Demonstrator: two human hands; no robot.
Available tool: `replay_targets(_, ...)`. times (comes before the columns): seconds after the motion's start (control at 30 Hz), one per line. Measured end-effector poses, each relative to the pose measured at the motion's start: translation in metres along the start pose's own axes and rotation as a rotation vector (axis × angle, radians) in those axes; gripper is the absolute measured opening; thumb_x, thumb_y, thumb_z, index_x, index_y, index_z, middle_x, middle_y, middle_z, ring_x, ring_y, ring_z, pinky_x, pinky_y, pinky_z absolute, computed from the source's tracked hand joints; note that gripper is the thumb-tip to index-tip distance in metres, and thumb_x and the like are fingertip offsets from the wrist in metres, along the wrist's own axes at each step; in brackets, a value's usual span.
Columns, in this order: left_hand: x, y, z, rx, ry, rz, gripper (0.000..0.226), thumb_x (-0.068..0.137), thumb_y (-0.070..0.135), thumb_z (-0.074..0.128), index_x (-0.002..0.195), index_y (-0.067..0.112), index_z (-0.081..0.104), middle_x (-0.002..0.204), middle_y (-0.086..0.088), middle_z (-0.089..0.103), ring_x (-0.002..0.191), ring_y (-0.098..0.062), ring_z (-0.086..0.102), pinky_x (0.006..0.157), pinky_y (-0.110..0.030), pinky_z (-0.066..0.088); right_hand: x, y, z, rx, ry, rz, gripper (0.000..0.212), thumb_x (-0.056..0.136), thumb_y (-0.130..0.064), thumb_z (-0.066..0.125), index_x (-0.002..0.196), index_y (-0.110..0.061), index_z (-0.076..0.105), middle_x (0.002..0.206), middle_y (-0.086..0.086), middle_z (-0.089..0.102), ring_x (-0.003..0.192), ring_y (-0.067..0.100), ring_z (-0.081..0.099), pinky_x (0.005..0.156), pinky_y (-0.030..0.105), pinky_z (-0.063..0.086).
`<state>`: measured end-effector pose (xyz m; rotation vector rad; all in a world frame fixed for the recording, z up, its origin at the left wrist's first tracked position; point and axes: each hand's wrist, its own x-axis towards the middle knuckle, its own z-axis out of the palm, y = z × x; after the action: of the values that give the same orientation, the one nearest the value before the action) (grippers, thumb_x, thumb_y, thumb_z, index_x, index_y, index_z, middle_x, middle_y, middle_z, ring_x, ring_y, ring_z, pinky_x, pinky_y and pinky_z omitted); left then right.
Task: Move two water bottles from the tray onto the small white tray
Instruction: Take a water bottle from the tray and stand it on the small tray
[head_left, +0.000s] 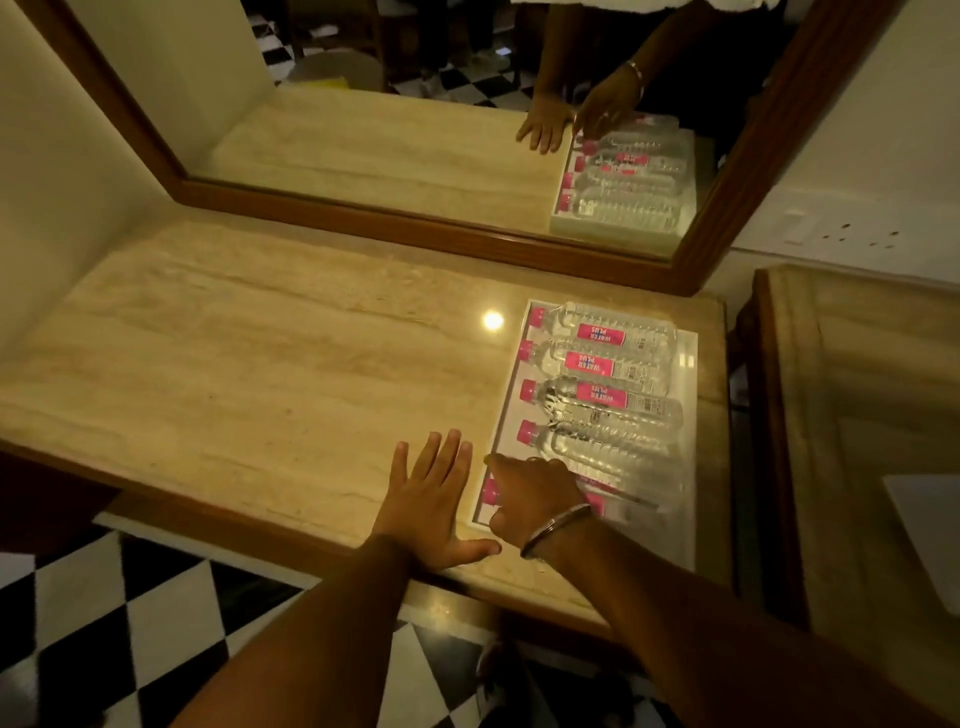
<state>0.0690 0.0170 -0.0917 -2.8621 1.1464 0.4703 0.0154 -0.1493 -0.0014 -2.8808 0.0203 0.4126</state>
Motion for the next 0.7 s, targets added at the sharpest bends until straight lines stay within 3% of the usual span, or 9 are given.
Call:
replay_targets(0.07, 0.000, -0.001, 0.002, -0.005, 0.009, 0.017, 0.129, 0.067, 0.102, 0.020, 0.157, 0.013, -0.007, 0.164, -0.010, -0.017, 0.149, -0.030, -0.022, 0.116, -0.066, -0.012, -0.007, 0.000, -0.021, 0.081, 0.051, -0.008, 0.061, 0.078, -0.030, 0.064, 0.133, -0.024, 0.040, 0.104, 0.003, 0.068, 0.087, 0.024, 0.064, 0.076, 0.033, 0.049)
replay_targets(0.17, -0.001, -0.002, 0.002, -0.013, 0.014, 0.025, 0.129, 0.069, 0.102, 0.023, 0.157, 0.013, -0.008, 0.164, -0.010, -0.017, 0.149, -0.030, -0.020, 0.116, -0.067, -0.011, -0.040, 0.017, -0.063, 0.307, 0.308, -0.074, 0.058, 0.078, -0.021, 0.066, 0.132, -0.025, 0.046, 0.085, 0.001, 0.070, 0.065, 0.014, 0.059, 0.062, 0.028, 0.053)
replay_targets(0.27, 0.000, -0.003, 0.000, 0.007, 0.012, 0.026, 0.128, 0.068, 0.102, 0.021, 0.155, 0.015, -0.014, 0.163, -0.009, -0.022, 0.148, -0.030, -0.024, 0.116, -0.067, -0.011, -0.080, 0.050, -0.089, 0.339, 0.517, 0.019, 0.044, 0.077, -0.037, 0.073, 0.115, -0.026, 0.055, 0.086, -0.003, 0.070, 0.073, 0.018, 0.066, 0.064, 0.035, 0.056)
replay_targets(0.37, 0.000, -0.003, 0.000, -0.002, 0.014, 0.027, 0.129, 0.069, 0.101, 0.022, 0.157, 0.013, -0.009, 0.164, -0.010, -0.018, 0.149, -0.031, -0.019, 0.116, -0.068, -0.009, -0.106, 0.065, -0.085, 0.347, 0.687, 0.117, 0.037, 0.073, -0.042, 0.074, 0.095, -0.015, 0.063, 0.086, -0.001, 0.069, 0.073, 0.016, 0.064, 0.061, 0.024, 0.051)
replay_targets(0.5, -0.001, -0.002, -0.001, 0.020, 0.027, 0.023, 0.129, 0.067, 0.102, 0.017, 0.157, 0.013, -0.007, 0.164, -0.011, -0.017, 0.150, -0.032, -0.017, 0.117, -0.067, -0.006, -0.125, 0.069, -0.064, 0.319, 0.712, 0.054, 0.031, 0.078, -0.034, 0.072, 0.096, -0.010, 0.065, 0.100, 0.002, 0.070, 0.091, 0.015, 0.065, 0.069, 0.030, 0.056)
replay_targets(0.57, -0.001, -0.001, -0.001, 0.002, 0.034, 0.022, 0.128, 0.068, 0.102, 0.017, 0.158, 0.013, -0.005, 0.165, -0.011, -0.015, 0.150, -0.032, -0.015, 0.117, -0.067, -0.005, -0.130, 0.072, -0.059, 0.327, 0.693, -0.008, 0.031, 0.081, -0.035, 0.070, 0.102, -0.013, 0.063, 0.109, -0.002, 0.066, 0.100, 0.011, 0.061, 0.075, 0.025, 0.054)
replay_targets(0.63, -0.002, 0.000, -0.004, 0.010, 0.005, 0.013, 0.128, 0.067, 0.101, 0.016, 0.157, 0.014, -0.009, 0.164, -0.011, -0.017, 0.150, -0.031, -0.017, 0.117, -0.067, -0.005, -0.131, 0.074, -0.057, 0.365, 0.697, -0.008, 0.029, 0.084, -0.037, 0.069, 0.102, -0.015, 0.061, 0.109, -0.007, 0.064, 0.100, 0.008, 0.060, 0.076, 0.023, 0.052)
replay_targets(0.7, -0.004, 0.002, -0.004, 0.021, -0.003, -0.004, 0.129, 0.066, 0.102, 0.014, 0.156, 0.014, -0.012, 0.164, -0.011, -0.019, 0.149, -0.031, -0.019, 0.117, -0.066, -0.006, -0.127, 0.073, -0.060, 0.490, 0.730, 0.036, 0.025, 0.080, -0.030, 0.072, 0.097, -0.016, 0.060, 0.102, -0.004, 0.067, 0.094, 0.011, 0.062, 0.074, 0.030, 0.054)
